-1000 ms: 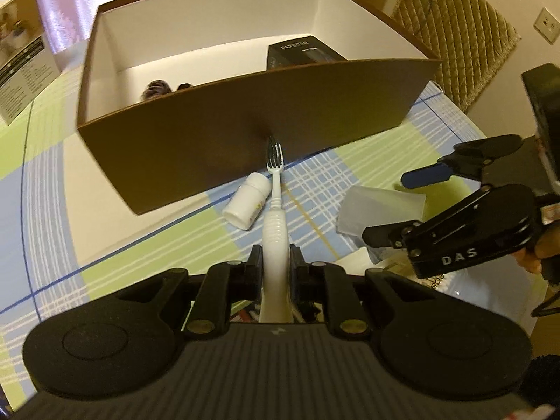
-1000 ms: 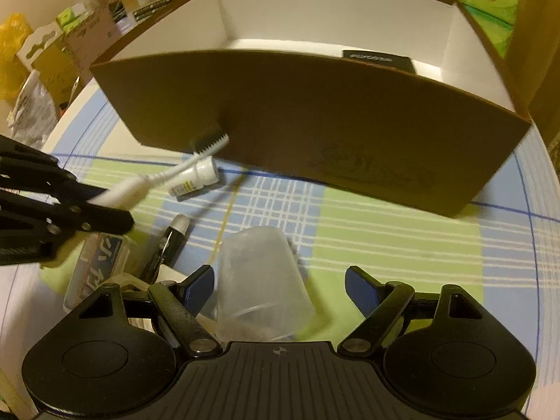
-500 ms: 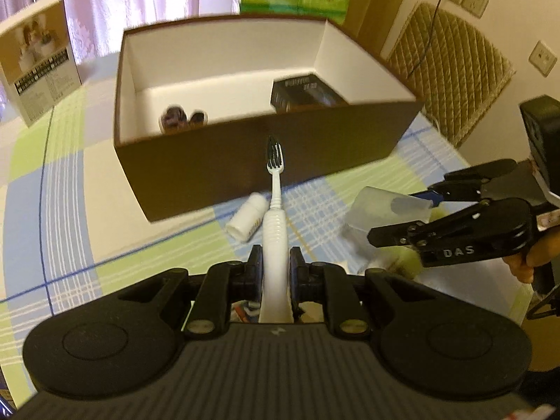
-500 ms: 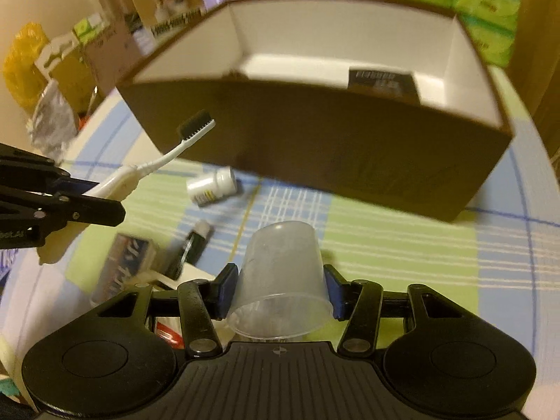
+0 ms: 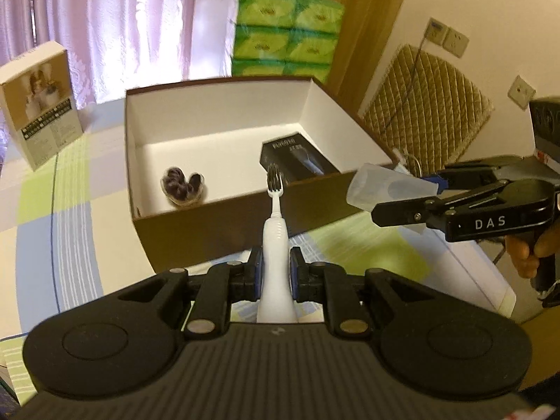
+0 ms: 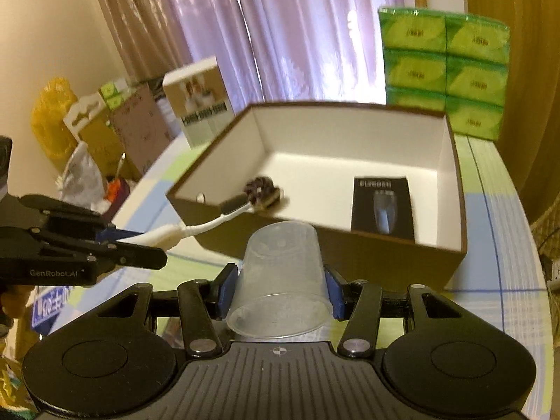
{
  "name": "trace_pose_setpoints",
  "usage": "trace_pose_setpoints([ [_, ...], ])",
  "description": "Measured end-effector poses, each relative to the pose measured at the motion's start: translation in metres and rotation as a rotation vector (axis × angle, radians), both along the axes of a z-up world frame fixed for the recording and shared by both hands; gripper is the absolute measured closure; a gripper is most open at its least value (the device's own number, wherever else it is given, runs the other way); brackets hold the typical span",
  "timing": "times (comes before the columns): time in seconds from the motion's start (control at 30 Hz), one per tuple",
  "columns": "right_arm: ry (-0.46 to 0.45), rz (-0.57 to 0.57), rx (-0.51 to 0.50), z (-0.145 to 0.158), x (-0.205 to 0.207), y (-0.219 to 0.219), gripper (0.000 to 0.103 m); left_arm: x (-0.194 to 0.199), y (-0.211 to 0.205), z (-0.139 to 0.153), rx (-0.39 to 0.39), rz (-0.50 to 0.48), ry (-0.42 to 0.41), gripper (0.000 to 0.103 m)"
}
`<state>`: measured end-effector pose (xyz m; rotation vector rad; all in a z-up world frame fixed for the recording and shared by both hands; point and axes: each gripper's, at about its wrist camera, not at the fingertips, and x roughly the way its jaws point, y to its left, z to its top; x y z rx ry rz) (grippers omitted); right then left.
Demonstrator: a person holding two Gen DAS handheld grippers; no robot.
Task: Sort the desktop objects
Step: 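Carry the toothbrush and clear cup into the brown box with both tools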
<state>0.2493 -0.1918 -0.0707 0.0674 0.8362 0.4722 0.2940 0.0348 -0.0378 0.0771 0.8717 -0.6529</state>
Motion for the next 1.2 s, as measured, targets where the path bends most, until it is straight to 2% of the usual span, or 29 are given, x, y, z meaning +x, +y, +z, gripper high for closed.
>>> trace_pose_setpoints([
  [0.3, -0.038, -0.039, 0.024, 0.014, 0.031, 0.003, 0.054, 0.037, 0.004, 0.021, -0.053, 0.084, -0.063, 0.091],
  [0.53, -0.058, -0.064, -0.018, 0.011, 0.075, 0.015, 0.054, 0.081, -0.016, 0.016, -0.048, 0.115, -0.062, 0.091],
  [0.87, 0.017, -0.125, -0.071, -0.024, 0.138, 0.024, 0.054, 0.145, -0.040, -0.023, -0.041, 0.181, 0.054, 0.091],
  [1.2, 0.098, -0.148, -0.093, -0.055, 0.167, 0.026, 0.054, 0.182, -0.054, -0.063, -0.013, 0.222, 0.167, 0.091],
])
